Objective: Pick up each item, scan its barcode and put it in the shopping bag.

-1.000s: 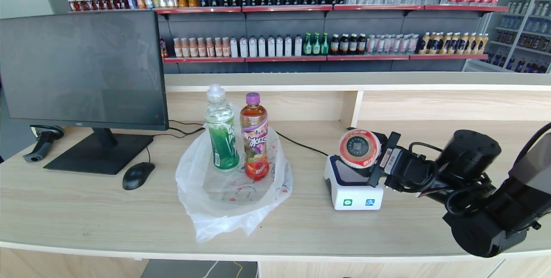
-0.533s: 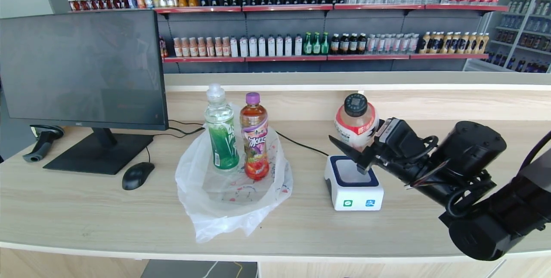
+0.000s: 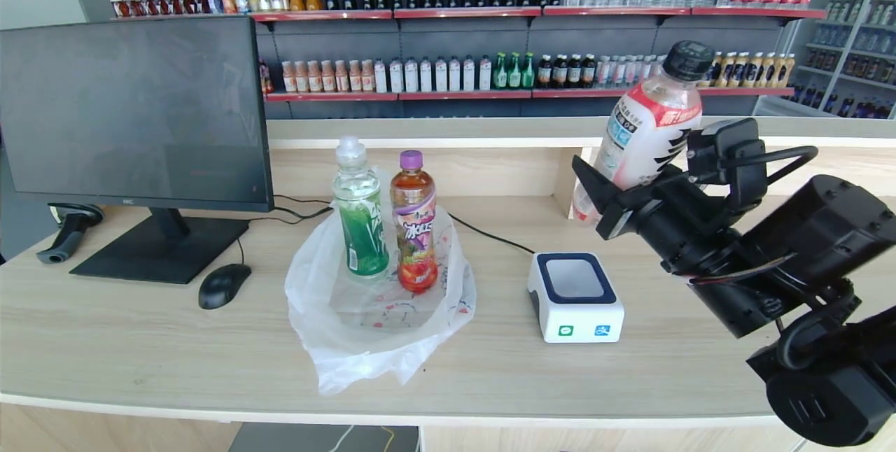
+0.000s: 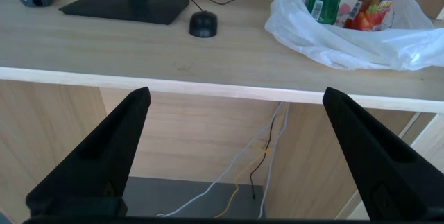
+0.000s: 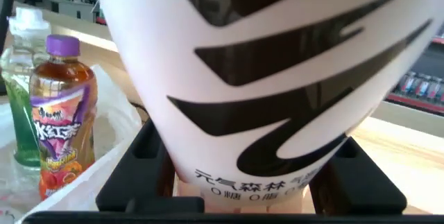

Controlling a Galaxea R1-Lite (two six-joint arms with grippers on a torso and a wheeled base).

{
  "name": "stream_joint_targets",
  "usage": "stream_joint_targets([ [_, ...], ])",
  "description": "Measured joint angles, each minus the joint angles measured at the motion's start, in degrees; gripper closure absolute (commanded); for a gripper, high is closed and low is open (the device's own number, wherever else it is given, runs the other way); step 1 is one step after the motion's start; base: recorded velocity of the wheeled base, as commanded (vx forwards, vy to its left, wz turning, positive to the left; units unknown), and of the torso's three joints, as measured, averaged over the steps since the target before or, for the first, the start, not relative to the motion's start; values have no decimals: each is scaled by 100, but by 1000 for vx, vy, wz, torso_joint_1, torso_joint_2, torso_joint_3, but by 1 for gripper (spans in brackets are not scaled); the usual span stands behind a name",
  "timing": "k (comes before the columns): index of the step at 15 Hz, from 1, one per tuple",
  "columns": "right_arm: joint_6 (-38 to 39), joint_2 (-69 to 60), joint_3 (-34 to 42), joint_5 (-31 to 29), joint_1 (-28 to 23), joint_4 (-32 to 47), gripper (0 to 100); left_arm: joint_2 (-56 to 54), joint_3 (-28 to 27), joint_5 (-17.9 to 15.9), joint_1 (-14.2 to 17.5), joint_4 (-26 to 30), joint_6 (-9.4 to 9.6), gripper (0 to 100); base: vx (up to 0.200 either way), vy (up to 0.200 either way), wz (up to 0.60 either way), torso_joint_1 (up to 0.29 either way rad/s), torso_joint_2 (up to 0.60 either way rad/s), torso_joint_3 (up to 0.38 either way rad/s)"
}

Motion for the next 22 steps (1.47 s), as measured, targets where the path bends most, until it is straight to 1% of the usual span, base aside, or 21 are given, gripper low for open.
stream_joint_targets([
  [3,892,-134,-94,-68,41,2,100,0,0,0,0,-2,0,0,0,0,0,0,0,0],
  [7,989,-177,-9,-113,41,6,100,0,0,0,0,-7,-2,0,0,0,0,0,0,0],
  [10,989,-156,9,-123,105,2,100,0,0,0,-5,0,-2,0,-200,0,0,12,4,2],
  [14,1026,-113,-5,-116,130,-38,100,0,0,0,0,-15,2,0,0,0,0,0,0,0],
  [22,1048,-101,89,-118,116,5,100,0,0,0,0,-7,-15,0,0,200,0,7,6,1],
])
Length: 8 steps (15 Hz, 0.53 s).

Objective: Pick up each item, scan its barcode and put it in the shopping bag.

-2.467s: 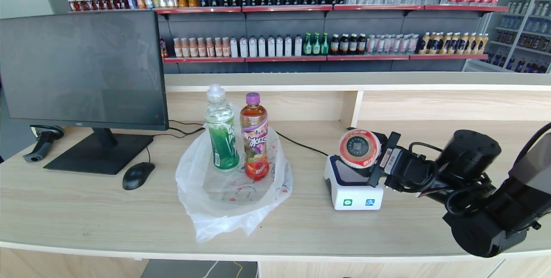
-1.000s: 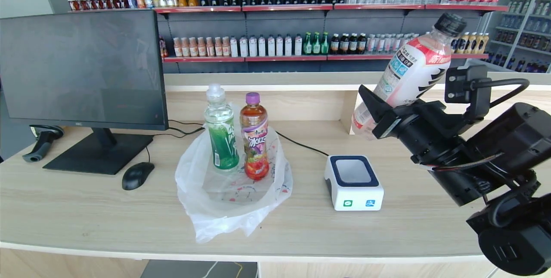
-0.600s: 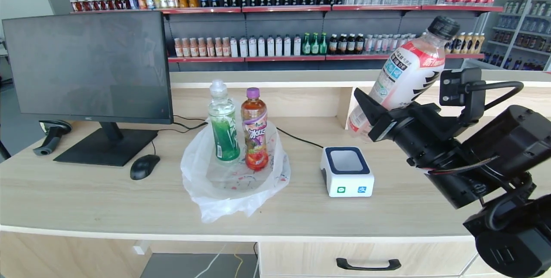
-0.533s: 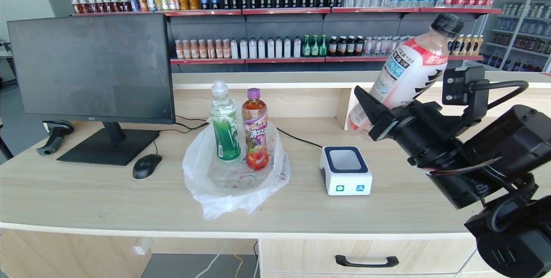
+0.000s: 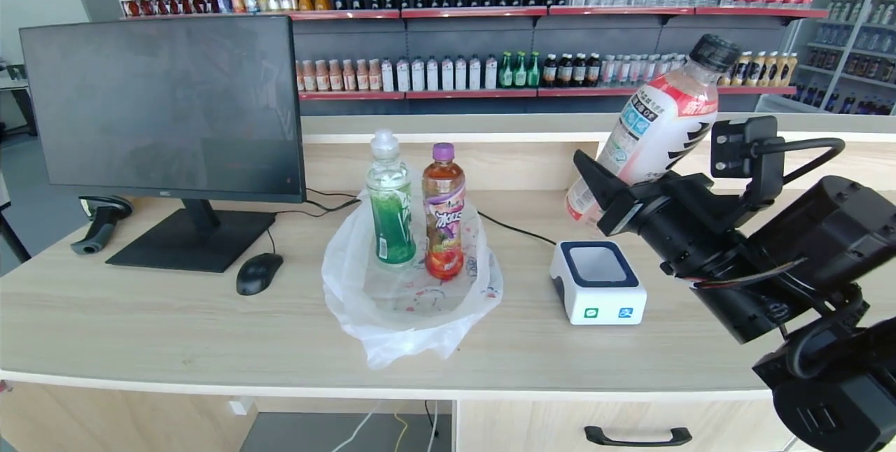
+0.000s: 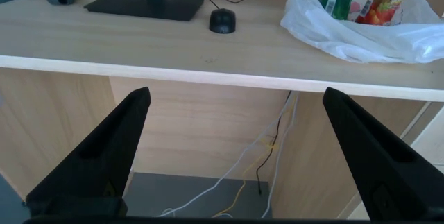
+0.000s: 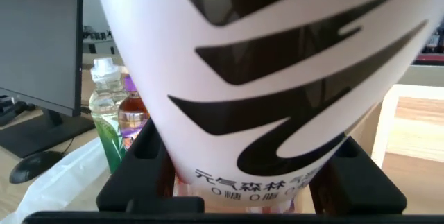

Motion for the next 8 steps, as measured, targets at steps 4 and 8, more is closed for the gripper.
stream_joint_targets([
  [4,2,-22,127,-6,-18,1,100,0,0,2,0,-2,4,0,0,200,0,-1,0,4],
  [8,5,-44,368,6,21,6,100,0,0,-4,-5,-2,50,0,0,0,0,0,0,0],
])
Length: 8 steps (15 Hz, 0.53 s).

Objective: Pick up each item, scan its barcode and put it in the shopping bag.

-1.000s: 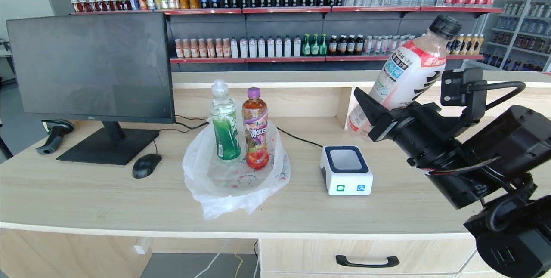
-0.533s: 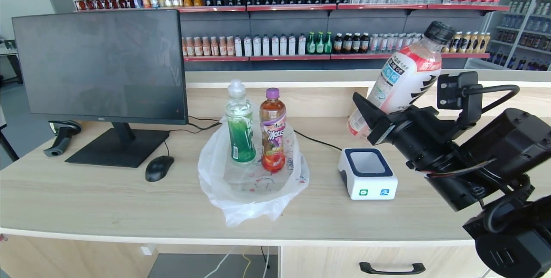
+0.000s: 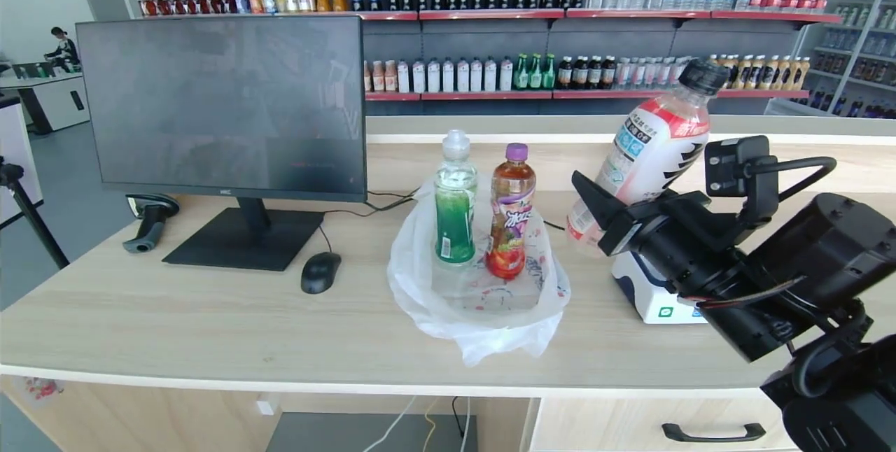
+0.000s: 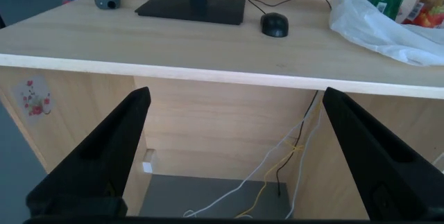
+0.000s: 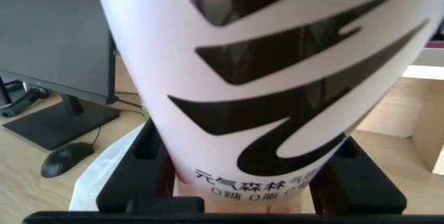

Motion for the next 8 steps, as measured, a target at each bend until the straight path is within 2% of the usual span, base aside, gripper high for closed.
stream_joint_targets([
  [3,11,-20,54,-17,43,-30,100,0,0,-5,2,2,-13,0,0,0,0,0,0,0],
  [6,11,2,30,-20,272,-28,100,0,0,-5,5,-10,2,0,0,0,600,4,1,4],
  [8,11,-17,61,-9,377,-28,100,0,0,-5,5,-13,7,0,0,0,0,0,0,0],
])
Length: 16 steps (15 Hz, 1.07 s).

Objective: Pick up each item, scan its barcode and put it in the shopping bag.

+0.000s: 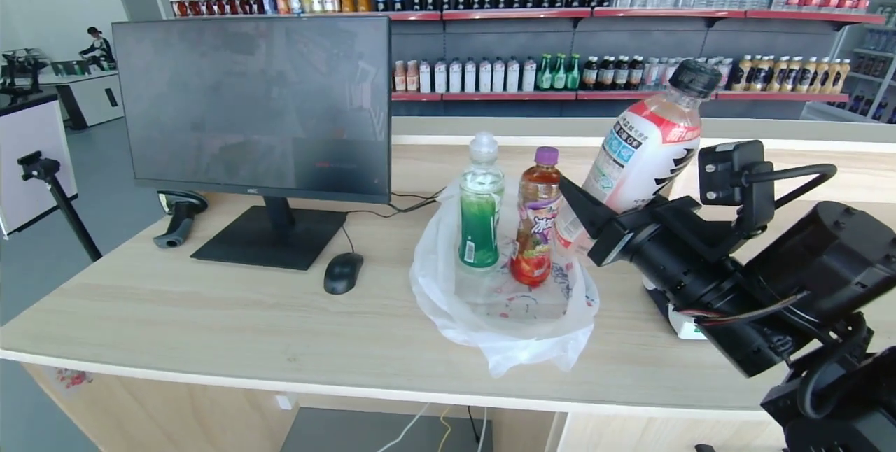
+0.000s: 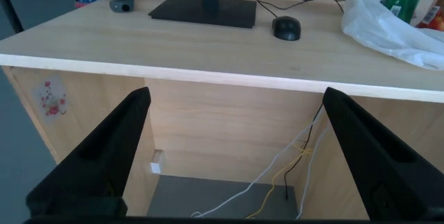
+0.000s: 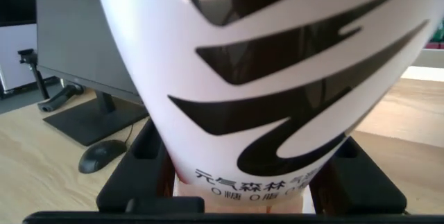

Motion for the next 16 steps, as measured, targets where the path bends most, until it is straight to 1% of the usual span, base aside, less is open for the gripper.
stream_joint_targets([
  [7,5,184,22,2,30,23,100,0,0,0,0,9,1,0,0,0,0,0,0,0],
  [9,5,488,-146,-9,37,15,100,0,0,0,0,13,-5,0,0,0,0,0,0,0],
  [12,54,997,-488,11,179,22,100,0,0,0,0,-13,-24,0,0,0,0,0,0,0],
  [16,89,1434,-639,13,133,26,100,0,0,0,0,-27,-18,0,0,0,0,0,0,0],
])
